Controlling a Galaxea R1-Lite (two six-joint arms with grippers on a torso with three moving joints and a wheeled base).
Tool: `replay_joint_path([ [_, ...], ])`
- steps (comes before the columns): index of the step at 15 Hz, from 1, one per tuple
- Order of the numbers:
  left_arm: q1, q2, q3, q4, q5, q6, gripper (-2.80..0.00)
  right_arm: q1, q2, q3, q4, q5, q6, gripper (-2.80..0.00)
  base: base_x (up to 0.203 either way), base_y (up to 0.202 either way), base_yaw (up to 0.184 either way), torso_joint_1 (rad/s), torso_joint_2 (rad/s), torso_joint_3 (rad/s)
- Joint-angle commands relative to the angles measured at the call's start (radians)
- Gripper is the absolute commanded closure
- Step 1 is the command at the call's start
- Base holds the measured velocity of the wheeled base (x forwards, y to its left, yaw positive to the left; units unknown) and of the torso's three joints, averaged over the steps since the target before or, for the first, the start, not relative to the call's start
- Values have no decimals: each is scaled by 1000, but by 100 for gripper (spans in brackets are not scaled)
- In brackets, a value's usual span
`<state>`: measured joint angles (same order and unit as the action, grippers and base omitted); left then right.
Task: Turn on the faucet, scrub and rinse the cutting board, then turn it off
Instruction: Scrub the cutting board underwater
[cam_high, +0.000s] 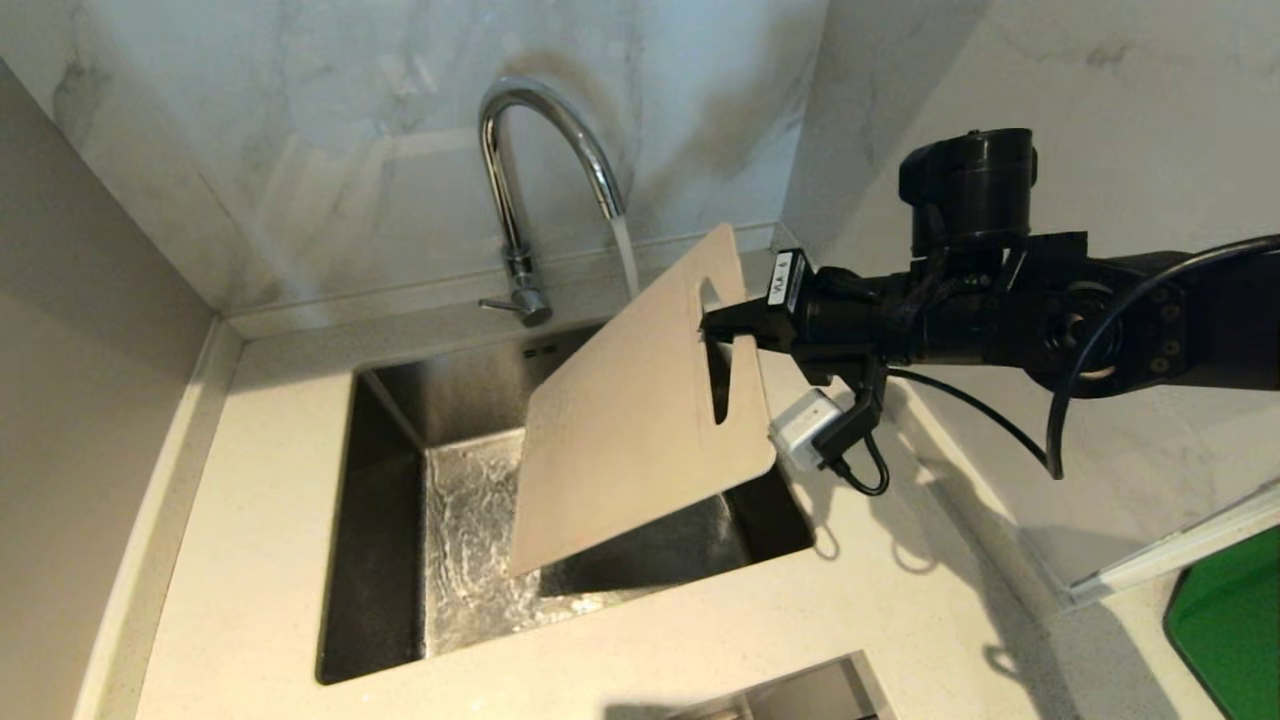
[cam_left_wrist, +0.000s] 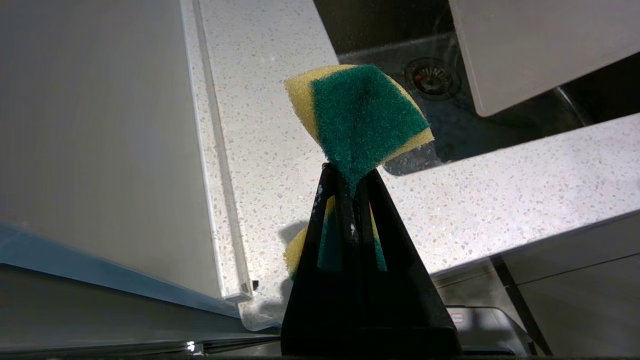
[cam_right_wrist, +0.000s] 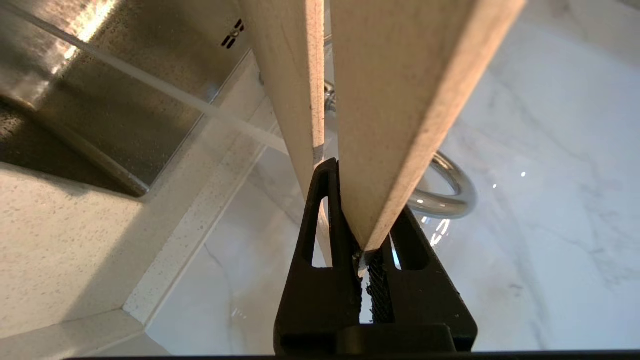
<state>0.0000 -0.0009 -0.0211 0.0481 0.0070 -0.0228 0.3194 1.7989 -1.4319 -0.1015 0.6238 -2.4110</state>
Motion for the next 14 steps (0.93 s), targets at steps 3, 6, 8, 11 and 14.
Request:
replay_joint_path([
  [3, -2, 87, -93, 7, 52, 1, 0, 8, -56, 27, -1, 4, -14, 0, 0, 0, 0, 0, 0, 0],
  [6, -30, 259, -260, 5, 104, -3, 0, 23, -67, 25, -1, 4, 1, 0, 0, 0, 0, 0, 0, 0],
  [8, -46, 353, -346, 4, 167, 3, 0, 26, -67, 24, -1, 4, 3, 0, 0, 0, 0, 0, 0, 0],
  [11, -54, 486, -482, 5, 232, 26, 0, 32, -68, 26, -17, 4, 4, 0, 0, 0, 0, 0, 0, 0],
  [14, -54, 615, -640, 4, 264, 59, 0, 33, -65, 37, -73, 4, 45, 0, 0, 0, 0, 0, 0, 0],
])
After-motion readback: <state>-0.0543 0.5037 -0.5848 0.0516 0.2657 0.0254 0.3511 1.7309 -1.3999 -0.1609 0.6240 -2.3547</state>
